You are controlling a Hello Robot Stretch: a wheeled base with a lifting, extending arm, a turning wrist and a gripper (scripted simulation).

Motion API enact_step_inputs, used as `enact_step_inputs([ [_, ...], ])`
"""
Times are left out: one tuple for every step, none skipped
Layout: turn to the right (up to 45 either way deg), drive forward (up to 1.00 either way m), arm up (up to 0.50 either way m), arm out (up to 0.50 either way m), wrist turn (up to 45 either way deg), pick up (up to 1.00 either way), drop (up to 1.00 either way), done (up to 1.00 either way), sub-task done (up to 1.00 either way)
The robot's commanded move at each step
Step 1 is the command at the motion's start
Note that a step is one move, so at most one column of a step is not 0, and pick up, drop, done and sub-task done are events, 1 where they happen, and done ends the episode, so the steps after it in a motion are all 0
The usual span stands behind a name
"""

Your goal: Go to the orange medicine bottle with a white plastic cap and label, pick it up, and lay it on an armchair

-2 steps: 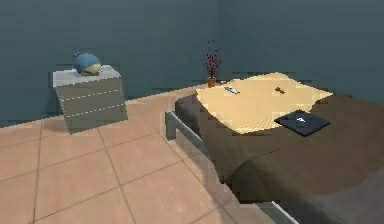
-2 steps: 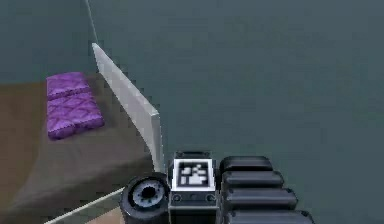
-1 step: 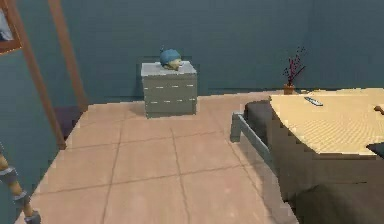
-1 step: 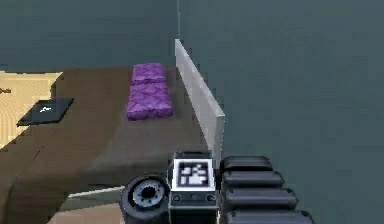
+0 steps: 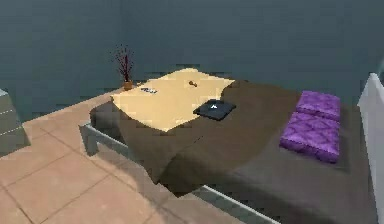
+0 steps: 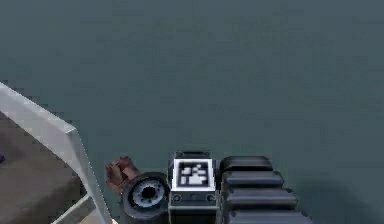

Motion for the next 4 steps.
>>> enact_step_inputs([
  [45.0,0.0,0.0,0.0,0.0,0.0,0.0,0.0,0.0],
  [45.0,0.0,0.0,0.0,0.0,0.0,0.0,0.0,0.0],
  [24.0,0.0,0.0,0.0,0.0,0.0,0.0,0.0,0.0],
  [0.0,0.0,0.0,0.28,0.0,0.0,0.0,0.0,0.0],
])
